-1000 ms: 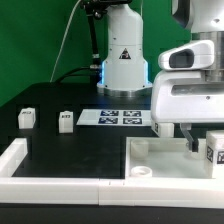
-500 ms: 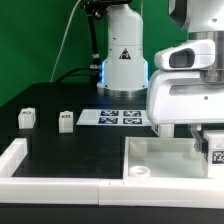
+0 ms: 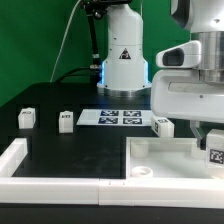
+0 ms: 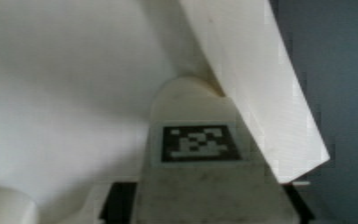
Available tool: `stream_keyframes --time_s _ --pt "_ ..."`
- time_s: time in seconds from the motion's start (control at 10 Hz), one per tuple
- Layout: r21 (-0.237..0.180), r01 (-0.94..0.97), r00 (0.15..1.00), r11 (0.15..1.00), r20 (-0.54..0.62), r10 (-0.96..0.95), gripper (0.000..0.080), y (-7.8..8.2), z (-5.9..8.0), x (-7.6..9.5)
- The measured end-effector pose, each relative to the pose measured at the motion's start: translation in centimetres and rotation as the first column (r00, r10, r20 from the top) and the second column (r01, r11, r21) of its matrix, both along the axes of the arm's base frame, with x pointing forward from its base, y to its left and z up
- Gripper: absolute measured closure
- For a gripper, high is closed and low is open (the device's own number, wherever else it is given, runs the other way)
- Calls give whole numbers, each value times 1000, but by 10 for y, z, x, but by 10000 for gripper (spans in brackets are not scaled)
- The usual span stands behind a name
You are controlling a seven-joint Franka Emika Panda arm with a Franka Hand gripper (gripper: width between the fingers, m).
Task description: Assemble one leg
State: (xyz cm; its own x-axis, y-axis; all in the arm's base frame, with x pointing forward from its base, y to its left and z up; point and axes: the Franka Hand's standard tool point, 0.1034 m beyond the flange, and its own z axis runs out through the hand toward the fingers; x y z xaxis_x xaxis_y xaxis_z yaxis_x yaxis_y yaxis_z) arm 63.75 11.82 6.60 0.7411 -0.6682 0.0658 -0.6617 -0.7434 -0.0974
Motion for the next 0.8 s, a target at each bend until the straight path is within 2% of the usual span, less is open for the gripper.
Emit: stream_keyframes --time_s 0.2,0.5,0.6,0.7,0.8 --pt "21 234 972 972 -10 -234 509 0 0 -1" --pt "65 534 846 843 -54 -531 509 -1 0 -2" --pt "73 596 803 799 -64 -593 499 1 0 -2" --pt "75 607 795 791 -67 -603 499 2 -1 -2" --pt "73 581 814 811 -63 -578 293 1 -1 -2"
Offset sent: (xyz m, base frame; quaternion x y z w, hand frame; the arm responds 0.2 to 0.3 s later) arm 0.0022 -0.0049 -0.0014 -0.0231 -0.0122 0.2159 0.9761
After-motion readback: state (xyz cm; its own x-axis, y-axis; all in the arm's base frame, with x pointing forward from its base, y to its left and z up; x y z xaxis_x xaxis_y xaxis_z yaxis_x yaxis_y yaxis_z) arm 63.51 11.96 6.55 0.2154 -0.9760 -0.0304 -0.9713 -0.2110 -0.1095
